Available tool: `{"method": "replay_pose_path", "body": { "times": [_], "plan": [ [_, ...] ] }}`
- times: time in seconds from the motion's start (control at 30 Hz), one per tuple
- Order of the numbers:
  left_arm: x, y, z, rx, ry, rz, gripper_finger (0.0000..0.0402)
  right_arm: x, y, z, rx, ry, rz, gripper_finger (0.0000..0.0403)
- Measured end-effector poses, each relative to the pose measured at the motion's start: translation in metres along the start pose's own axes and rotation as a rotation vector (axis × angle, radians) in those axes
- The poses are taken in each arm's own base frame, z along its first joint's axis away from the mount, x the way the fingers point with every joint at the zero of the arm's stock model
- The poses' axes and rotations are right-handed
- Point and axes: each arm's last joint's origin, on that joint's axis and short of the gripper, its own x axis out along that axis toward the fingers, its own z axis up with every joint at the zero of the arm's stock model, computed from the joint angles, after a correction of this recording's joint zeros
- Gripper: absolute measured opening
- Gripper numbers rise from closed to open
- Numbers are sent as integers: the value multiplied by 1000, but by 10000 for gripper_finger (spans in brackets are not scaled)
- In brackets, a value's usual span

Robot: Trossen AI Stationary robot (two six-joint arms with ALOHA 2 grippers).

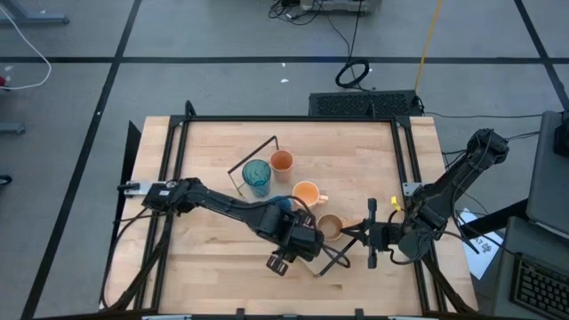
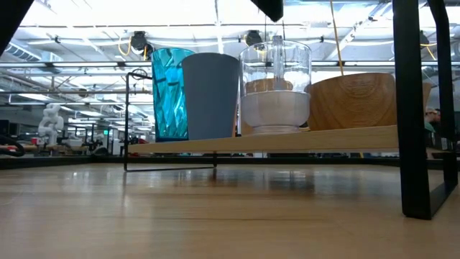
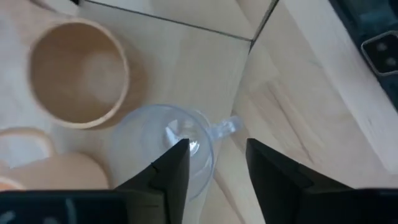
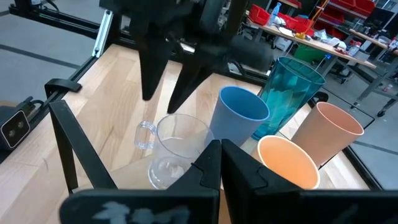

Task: Stack small to large cups/mugs on shelf
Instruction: Return to Home Position

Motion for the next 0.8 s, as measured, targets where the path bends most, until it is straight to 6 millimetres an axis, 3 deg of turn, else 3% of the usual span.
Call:
{"method": "replay_pose_path", "body": {
  "times": [0.13, 0.47, 0.8],
  "plan": [
    [-19, -3, -1, -29, -28, 46, 171, 0, 0, 0, 1, 0, 0, 0],
    [-100, -20, -10, -76, -187, 171, 173, 7, -8, 6, 7, -36, -45, 0],
    [-169, -32, -40, -200, -258, 417, 172, -2, -41, 28, -36, -155, -83, 0]
  ]
}}
